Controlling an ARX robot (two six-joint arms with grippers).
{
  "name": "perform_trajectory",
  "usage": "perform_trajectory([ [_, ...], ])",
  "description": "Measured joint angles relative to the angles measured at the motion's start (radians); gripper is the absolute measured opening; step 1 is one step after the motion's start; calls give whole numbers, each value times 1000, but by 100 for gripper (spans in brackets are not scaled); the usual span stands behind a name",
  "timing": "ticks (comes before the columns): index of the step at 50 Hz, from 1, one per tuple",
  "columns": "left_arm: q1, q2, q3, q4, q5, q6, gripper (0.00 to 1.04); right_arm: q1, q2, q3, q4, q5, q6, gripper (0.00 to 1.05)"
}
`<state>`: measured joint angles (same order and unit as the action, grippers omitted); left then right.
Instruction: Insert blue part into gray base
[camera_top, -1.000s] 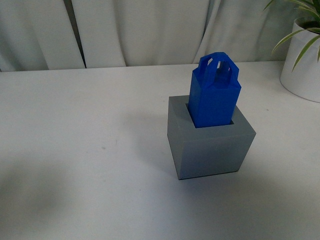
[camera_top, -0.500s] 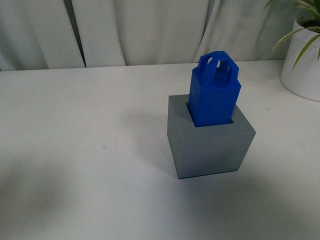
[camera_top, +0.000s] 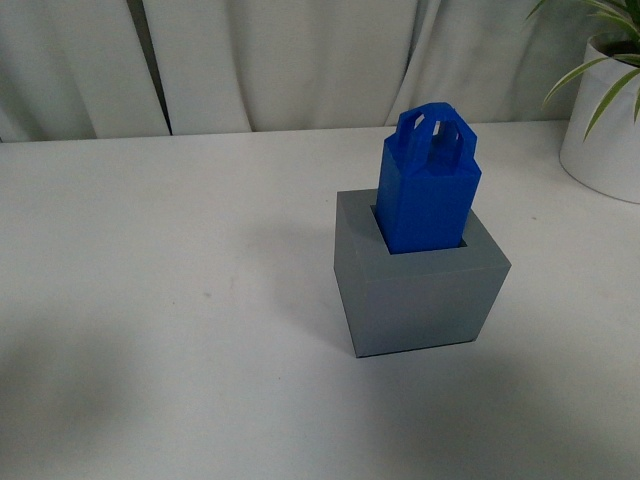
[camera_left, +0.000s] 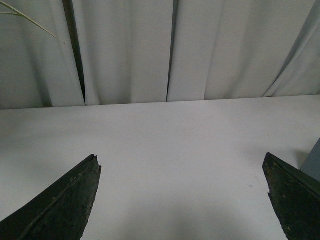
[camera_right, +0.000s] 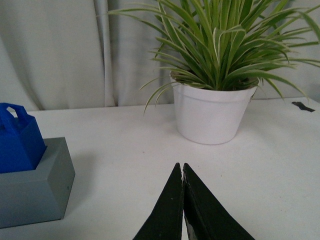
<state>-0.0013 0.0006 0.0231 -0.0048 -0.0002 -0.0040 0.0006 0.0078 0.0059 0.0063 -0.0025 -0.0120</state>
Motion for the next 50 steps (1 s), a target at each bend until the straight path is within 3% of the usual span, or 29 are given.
perform_trajectory([
  [11, 0, 0, 0, 0, 0, 0, 99, 0, -3, 0, -4, 0, -1, 2],
  [14, 0, 0, 0, 0, 0, 0, 99, 0, -4, 0, -4, 0, 0, 10],
  [23, 0, 0, 0, 0, 0, 0, 99, 0, -4, 0, -4, 0, 0, 37],
  [37, 0, 0, 0, 0, 0, 0, 99, 0, -4, 0, -4, 0, 0, 99],
  [50, 0, 0, 0, 0, 0, 0, 99, 0, -4, 0, -4, 0, 1, 97],
])
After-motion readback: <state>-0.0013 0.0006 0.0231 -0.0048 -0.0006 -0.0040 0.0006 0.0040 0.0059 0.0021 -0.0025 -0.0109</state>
